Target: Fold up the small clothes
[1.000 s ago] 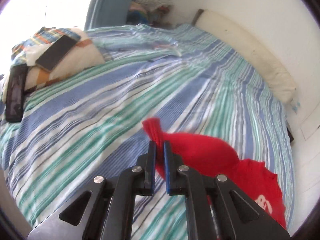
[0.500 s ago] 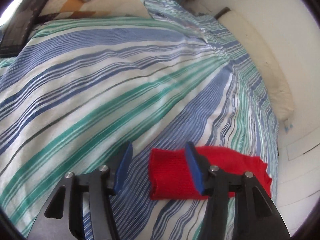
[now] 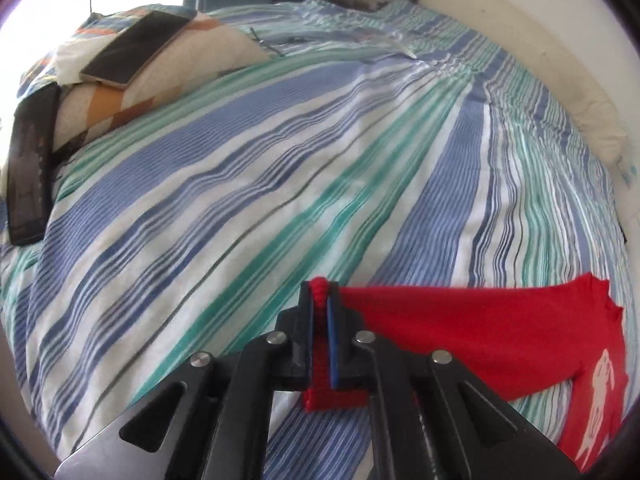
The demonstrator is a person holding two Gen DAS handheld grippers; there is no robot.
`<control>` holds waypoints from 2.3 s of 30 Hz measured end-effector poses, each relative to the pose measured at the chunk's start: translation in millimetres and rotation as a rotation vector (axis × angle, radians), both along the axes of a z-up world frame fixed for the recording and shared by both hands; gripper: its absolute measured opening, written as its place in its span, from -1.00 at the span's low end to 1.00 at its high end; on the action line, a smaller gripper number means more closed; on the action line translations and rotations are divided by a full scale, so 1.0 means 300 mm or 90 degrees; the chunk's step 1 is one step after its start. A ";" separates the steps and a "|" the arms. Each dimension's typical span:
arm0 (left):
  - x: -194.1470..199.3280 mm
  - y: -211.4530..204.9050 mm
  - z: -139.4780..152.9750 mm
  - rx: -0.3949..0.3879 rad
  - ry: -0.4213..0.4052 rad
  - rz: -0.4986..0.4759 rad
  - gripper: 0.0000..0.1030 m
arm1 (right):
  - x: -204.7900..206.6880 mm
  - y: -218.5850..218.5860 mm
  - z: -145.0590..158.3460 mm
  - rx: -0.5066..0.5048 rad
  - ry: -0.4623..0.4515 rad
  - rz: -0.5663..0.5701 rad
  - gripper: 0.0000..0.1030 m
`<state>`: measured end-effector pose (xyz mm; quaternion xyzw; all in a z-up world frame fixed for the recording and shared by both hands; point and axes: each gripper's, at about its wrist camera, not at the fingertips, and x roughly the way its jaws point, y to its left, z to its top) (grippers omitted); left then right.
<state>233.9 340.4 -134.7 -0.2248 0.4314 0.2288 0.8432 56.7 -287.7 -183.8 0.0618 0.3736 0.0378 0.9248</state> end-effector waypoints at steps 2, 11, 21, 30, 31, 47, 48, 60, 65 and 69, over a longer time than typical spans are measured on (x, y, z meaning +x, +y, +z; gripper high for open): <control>0.024 -0.016 -0.028 0.037 0.023 0.002 -0.93 | 0.001 -0.005 -0.004 0.003 0.003 -0.004 0.42; 0.006 -0.010 -0.071 0.057 0.034 0.018 -0.93 | -0.016 -0.018 -0.024 0.003 0.014 -0.016 0.42; -0.129 0.041 0.043 -0.021 -0.044 -0.016 -0.12 | -0.024 -0.028 -0.051 0.022 0.023 -0.021 0.42; -0.065 -0.058 -0.001 -0.046 0.020 -0.075 -0.12 | 0.012 0.036 -0.048 0.022 0.023 0.013 0.42; -0.052 -0.070 -0.023 -0.051 0.031 -0.079 -0.23 | 0.011 0.043 -0.039 0.021 0.018 0.016 0.42; -0.131 -0.164 -0.001 0.054 0.002 -0.072 -0.49 | -0.021 -0.020 -0.047 0.016 0.016 -0.019 0.42; -0.161 -0.182 0.024 0.052 -0.028 -0.078 -0.17 | -0.023 -0.023 -0.041 0.017 0.011 -0.023 0.42; -0.068 -0.549 0.067 0.067 -0.153 -0.225 0.92 | 0.183 -0.151 0.068 -0.054 -0.097 -0.070 0.57; 0.008 -0.560 -0.125 0.046 -0.021 -0.249 0.99 | 0.321 -0.222 -0.019 -0.038 -0.087 -0.103 0.59; -0.019 -0.578 -0.116 0.064 -0.030 -0.244 0.99 | 0.385 -0.272 -0.171 0.007 0.000 -0.132 0.59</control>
